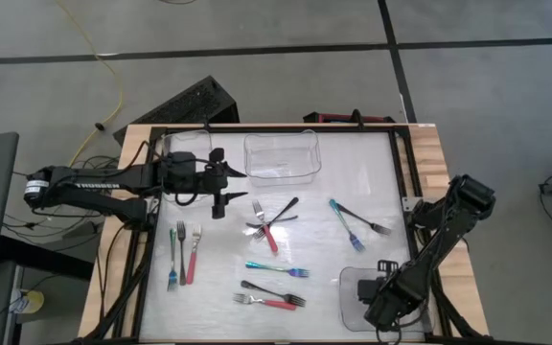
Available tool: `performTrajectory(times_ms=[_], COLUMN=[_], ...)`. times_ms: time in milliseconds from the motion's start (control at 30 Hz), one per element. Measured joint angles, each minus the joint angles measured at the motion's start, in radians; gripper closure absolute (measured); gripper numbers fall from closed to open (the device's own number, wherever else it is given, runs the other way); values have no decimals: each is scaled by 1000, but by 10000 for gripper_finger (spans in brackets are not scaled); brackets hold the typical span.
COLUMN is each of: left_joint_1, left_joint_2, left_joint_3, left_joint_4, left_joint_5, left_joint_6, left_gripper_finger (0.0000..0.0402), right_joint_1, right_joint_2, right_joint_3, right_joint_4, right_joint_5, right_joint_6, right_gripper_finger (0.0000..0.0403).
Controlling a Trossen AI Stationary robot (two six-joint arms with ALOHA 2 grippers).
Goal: Sort silverware by color (type)
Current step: Put the pink fork into the bottom right transparent bin, then put the black fork into the top right transparent bin
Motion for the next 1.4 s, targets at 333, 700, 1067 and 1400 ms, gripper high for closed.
performTrajectory(times_ms=[333, 700, 1067, 1400], left_joint_1=[0, 0, 0, 0], left_joint_2=[0, 0, 0, 0], left_joint_3=[0, 0, 0, 0], left_joint_4=[1, 1, 1, 0], left_joint_5=[0, -2, -3, -2], left_joint_6=[10, 29, 7, -1], left_gripper_finger=[189, 189, 189, 189], right_joint_1=[-77, -153, -402, -630], right_joint_2=[-198, -455, -449, -449], right_joint_3=[0, 0, -44, -298], right_joint_4=[-18, -59, -296, -171], right_joint_5=[-74, 115, 287, 290], right_joint_6=[126, 267, 305, 27], right_gripper_finger=[198, 220, 224, 198])
